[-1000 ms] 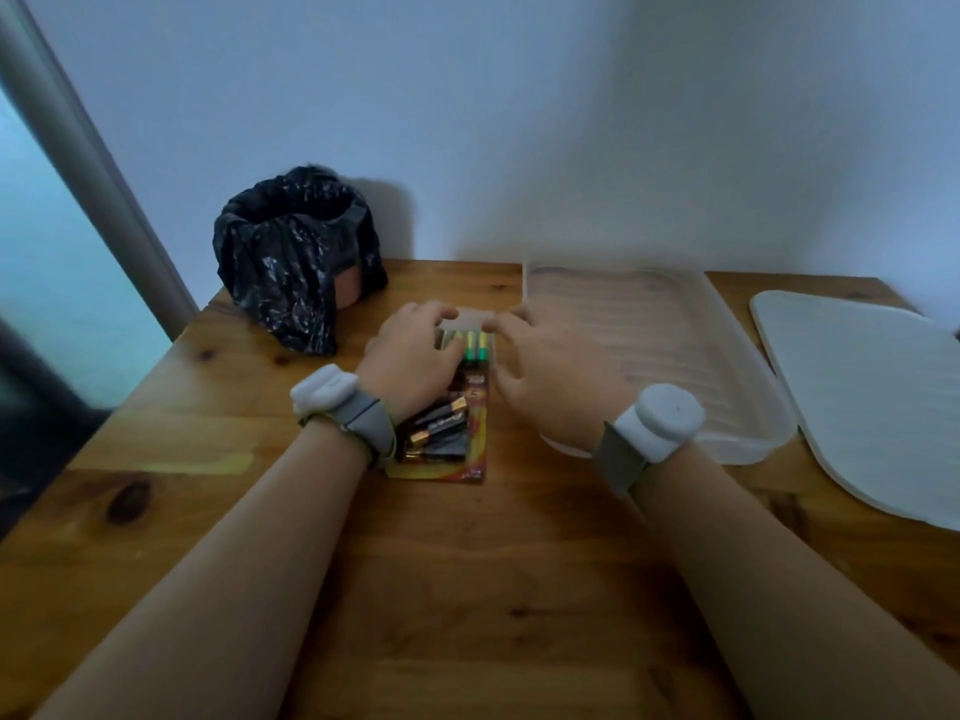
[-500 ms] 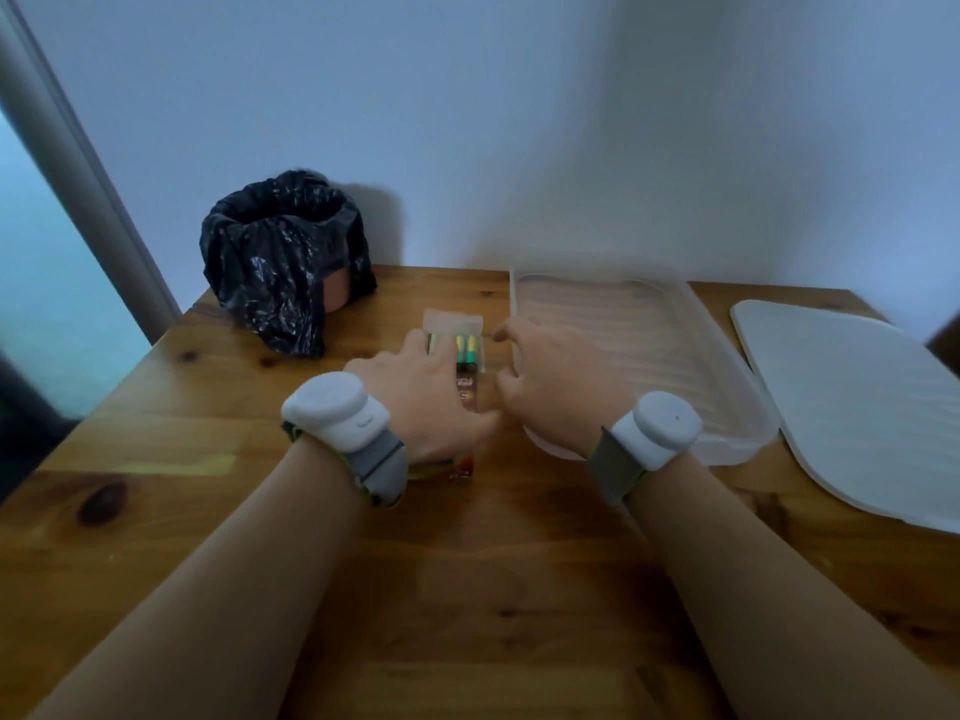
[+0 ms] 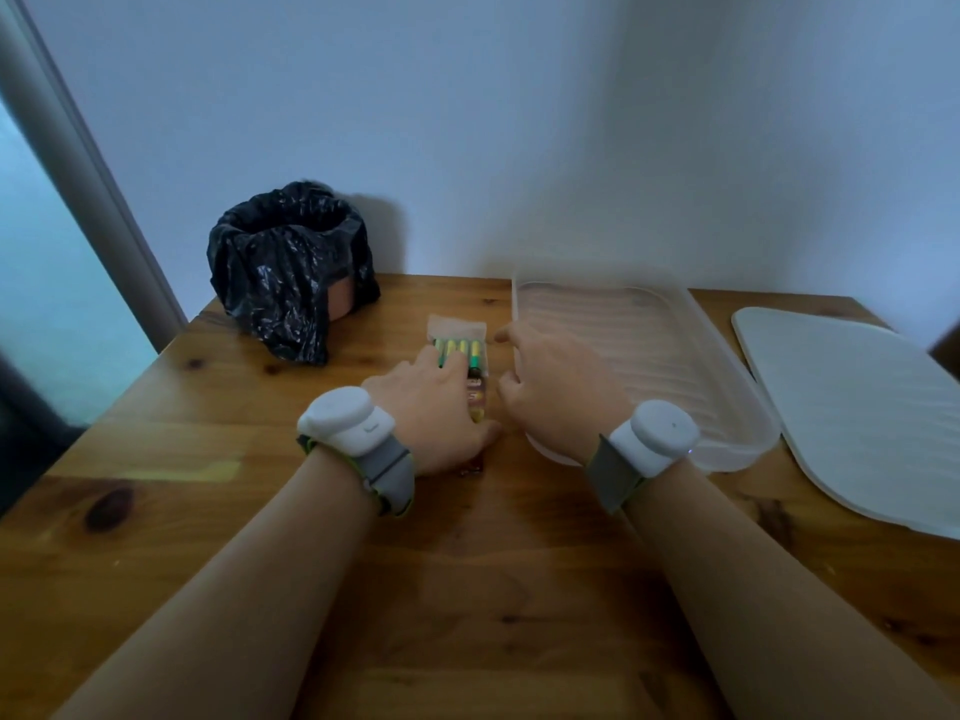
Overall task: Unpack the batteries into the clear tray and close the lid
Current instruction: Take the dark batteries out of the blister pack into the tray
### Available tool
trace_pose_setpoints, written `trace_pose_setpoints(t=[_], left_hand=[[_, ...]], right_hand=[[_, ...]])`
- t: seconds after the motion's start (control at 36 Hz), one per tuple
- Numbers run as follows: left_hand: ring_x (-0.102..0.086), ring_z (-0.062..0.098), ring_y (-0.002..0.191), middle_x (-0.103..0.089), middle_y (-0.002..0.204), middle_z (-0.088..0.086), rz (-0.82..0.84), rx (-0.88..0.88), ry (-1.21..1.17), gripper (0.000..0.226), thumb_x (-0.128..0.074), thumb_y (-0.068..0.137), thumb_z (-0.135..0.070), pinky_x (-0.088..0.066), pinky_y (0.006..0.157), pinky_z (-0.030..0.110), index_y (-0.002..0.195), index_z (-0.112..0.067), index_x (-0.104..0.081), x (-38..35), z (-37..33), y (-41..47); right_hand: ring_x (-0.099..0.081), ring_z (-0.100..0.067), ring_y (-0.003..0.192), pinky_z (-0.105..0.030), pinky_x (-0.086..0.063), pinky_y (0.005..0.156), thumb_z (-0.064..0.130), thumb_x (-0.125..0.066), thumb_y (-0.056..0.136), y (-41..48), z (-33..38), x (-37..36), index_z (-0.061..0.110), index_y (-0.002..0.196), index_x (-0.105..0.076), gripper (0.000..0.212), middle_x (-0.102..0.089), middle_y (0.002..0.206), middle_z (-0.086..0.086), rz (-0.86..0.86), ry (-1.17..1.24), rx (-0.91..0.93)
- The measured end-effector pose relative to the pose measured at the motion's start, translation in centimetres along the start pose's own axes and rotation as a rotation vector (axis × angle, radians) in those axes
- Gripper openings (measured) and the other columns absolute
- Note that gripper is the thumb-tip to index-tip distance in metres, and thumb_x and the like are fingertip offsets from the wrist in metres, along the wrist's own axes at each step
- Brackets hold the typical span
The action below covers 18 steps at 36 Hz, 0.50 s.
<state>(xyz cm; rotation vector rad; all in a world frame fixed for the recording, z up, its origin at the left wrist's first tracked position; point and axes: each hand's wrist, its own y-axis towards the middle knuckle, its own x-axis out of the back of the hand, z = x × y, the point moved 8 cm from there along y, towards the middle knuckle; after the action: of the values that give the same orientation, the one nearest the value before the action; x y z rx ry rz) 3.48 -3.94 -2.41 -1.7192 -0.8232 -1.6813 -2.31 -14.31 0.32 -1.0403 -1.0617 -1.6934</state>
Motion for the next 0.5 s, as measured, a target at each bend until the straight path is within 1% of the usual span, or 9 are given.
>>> trace_pose_setpoints(t=[0.08, 0.19, 0.33, 0.39, 0.44, 0.5], left_hand=[[-0.054, 0.025, 0.112, -0.046, 0.132, 0.004, -0.015, 0.002, -0.014, 0.071, -0.046, 0.081, -0.072, -0.049, 0.081, 0.038, 0.134, -0.026, -0.039, 0.3, -0.1, 0.0], [-0.054, 0.022, 0.104, -0.049, 0.123, 0.001, -0.053, -0.032, 0.008, 0.064, -0.049, 0.076, -0.071, -0.043, 0.071, 0.033, 0.124, -0.027, -0.046, 1.0, -0.6, -0.1], [-0.056, 0.022, 0.098, -0.051, 0.118, 0.000, -0.021, -0.068, 0.077, 0.065, -0.054, 0.074, -0.069, -0.049, 0.071, 0.034, 0.125, -0.028, -0.047, 1.7, -1.2, -0.6], [-0.057, 0.022, 0.094, -0.051, 0.111, -0.001, -0.015, -0.071, 0.106, 0.062, -0.056, 0.074, -0.065, -0.050, 0.071, 0.035, 0.122, -0.026, -0.049, 2.0, -1.5, -0.9], [-0.057, 0.022, 0.092, -0.046, 0.102, -0.002, 0.001, -0.068, 0.146, 0.056, -0.060, 0.076, -0.059, -0.049, 0.070, 0.034, 0.120, -0.025, -0.051, 2.1, -2.0, -1.2], [-0.056, 0.023, 0.094, -0.042, 0.100, 0.000, 0.038, -0.069, 0.184, 0.050, -0.061, 0.081, -0.052, -0.051, 0.074, 0.036, 0.121, -0.023, -0.051, 2.0, -2.5, -1.5]], right_hand=[[-0.064, -0.030, 0.110, -0.044, -0.054, 0.093, 0.022, -0.054, 0.097, -0.1, 0.0, 0.1, 0.017, 0.137, -0.057, 0.041, -0.068, 0.125, -0.008, -0.004, -0.002, 0.007], [-0.065, -0.031, 0.109, -0.044, -0.054, 0.092, 0.022, -0.054, 0.096, -0.1, 0.0, 0.3, 0.017, 0.137, -0.057, 0.041, -0.069, 0.124, -0.008, -0.007, 0.007, -0.002], [-0.065, -0.032, 0.110, -0.046, -0.055, 0.092, 0.023, -0.053, 0.096, -0.2, 0.0, 0.2, 0.018, 0.134, -0.057, 0.038, -0.068, 0.125, -0.007, 0.003, -0.001, -0.008], [-0.065, -0.031, 0.109, -0.044, -0.055, 0.091, 0.023, -0.052, 0.097, -0.2, 0.1, 0.3, 0.018, 0.134, -0.057, 0.038, -0.067, 0.126, -0.006, 0.001, -0.010, -0.004], [-0.065, -0.029, 0.108, -0.042, -0.055, 0.090, 0.023, -0.052, 0.098, -0.2, 0.1, 0.3, 0.018, 0.135, -0.057, 0.038, -0.067, 0.127, -0.005, 0.001, -0.014, 0.004], [-0.065, -0.028, 0.108, -0.042, -0.055, 0.091, 0.022, -0.052, 0.098, -0.2, 0.1, 0.3, 0.018, 0.135, -0.057, 0.038, -0.067, 0.127, -0.005, 0.002, -0.014, 0.010]])
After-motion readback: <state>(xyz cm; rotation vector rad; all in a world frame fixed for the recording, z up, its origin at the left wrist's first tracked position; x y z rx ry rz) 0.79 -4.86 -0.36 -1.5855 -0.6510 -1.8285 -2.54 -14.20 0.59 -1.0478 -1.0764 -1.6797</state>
